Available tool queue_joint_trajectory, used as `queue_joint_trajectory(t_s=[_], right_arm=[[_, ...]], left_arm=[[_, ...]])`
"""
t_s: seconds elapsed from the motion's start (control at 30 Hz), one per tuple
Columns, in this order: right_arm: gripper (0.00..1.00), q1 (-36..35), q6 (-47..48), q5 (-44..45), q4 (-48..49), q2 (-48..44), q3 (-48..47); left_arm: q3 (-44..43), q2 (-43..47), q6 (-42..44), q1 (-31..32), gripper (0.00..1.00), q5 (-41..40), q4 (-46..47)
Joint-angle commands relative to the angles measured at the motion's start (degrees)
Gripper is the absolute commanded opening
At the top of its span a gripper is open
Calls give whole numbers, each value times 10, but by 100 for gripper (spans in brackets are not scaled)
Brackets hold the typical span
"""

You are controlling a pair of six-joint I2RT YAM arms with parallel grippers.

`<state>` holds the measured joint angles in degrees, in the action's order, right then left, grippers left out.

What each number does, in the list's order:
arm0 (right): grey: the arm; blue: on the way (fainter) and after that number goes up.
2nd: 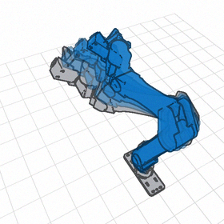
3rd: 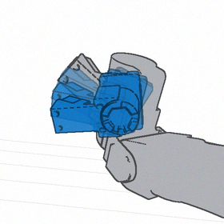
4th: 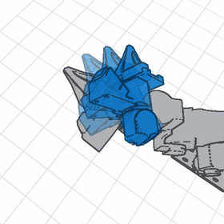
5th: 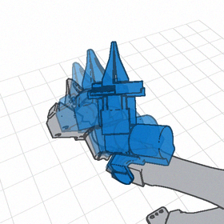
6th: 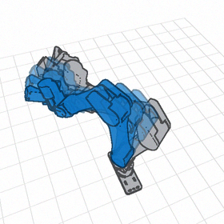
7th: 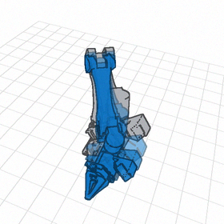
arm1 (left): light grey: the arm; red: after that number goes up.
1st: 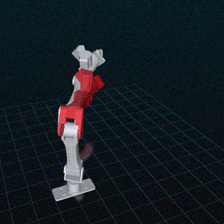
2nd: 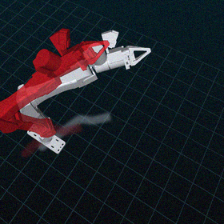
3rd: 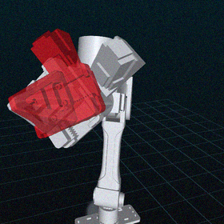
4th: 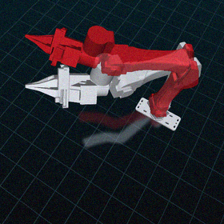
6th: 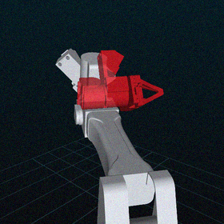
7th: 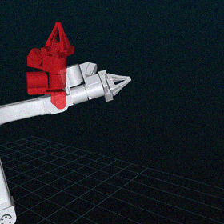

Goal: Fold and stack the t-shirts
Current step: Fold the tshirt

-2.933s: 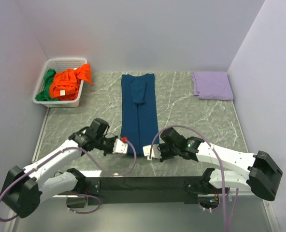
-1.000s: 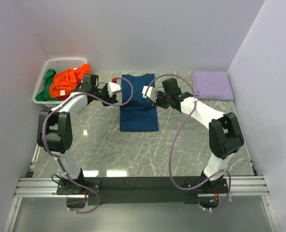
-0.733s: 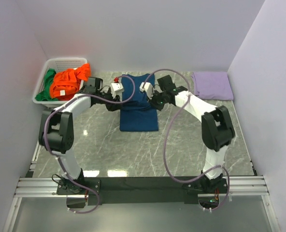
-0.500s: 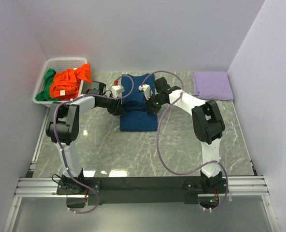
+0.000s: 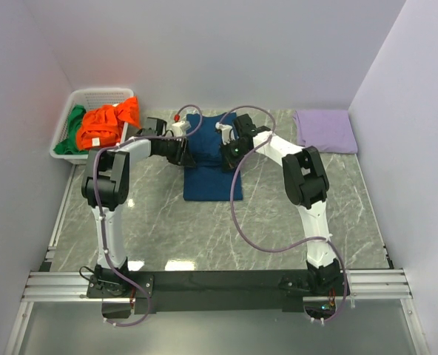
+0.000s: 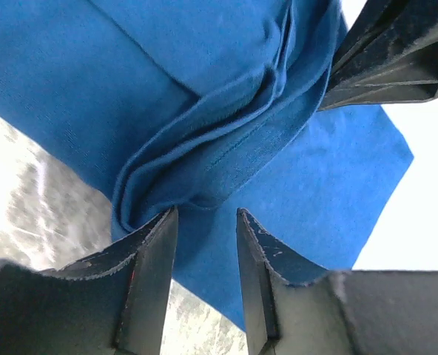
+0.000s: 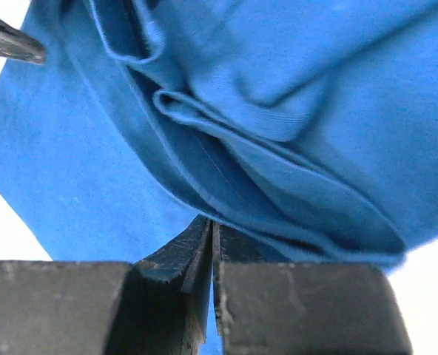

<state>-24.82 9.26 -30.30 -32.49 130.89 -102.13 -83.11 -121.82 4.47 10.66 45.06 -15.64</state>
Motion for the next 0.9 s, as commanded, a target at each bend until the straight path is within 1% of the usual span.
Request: queue_joint_trajectory(t_s=[0.0,0.13,0.2,0.27,0.3,0.37,0.47,0.53,0.57,0.6,0.63,0.67,0.7,0.73,0.77,0.8,0.83,0.87], right_arm=[[8,14,-40,4,6,-3,-28],[9,21,-53,0,28,-9,-38],[9,27,-57,7,38,1,-54],[9,29,-58,15,31,15,-85],[9,29,-58,20,26,31,-97],[9,32,-63,24,16,46,-123],[10,35,-74,37,15,67,-146],[10,35,-74,32,-10,82,-165],[11,37,-73,26,-15,82,-173],[12,40,-72,19,-16,62,-165],[13,41,-69,-1,-11,42,-150],[16,42,-65,-11,12,17,-102],[18,42,-60,-16,23,-42,-75],[21,42,-41,-19,33,-72,-49],[26,42,-31,-21,44,-102,-5],[29,41,-21,-20,47,-154,15],[35,40,12,-16,43,-177,30],[38,38,29,-5,31,-196,55]], left_arm=[[-38,0,-23,-5,43,0,17],[-64,-10,-32,-11,43,3,32],[-96,-33,-36,-14,43,-9,24],[-124,-48,-40,-19,43,-23,25],[-131,-60,-65,-22,43,-24,25],[-149,-71,-72,-28,44,-28,24],[-163,-88,-89,-34,44,-23,24],[-163,-85,-94,-38,44,-16,20],[-157,-69,-92,-43,45,7,25],[-145,-52,-91,-47,45,13,34],[-109,-33,-85,-49,46,19,59],[-88,14,-78,-57,47,32,71],[-69,38,-52,-61,47,35,76],[-32,64,-22,-64,49,39,71],[-16,113,4,-67,49,39,61],[0,137,37,-67,50,31,42],[34,161,102,-67,50,30,28],[52,206,134,-67,52,27,2]])
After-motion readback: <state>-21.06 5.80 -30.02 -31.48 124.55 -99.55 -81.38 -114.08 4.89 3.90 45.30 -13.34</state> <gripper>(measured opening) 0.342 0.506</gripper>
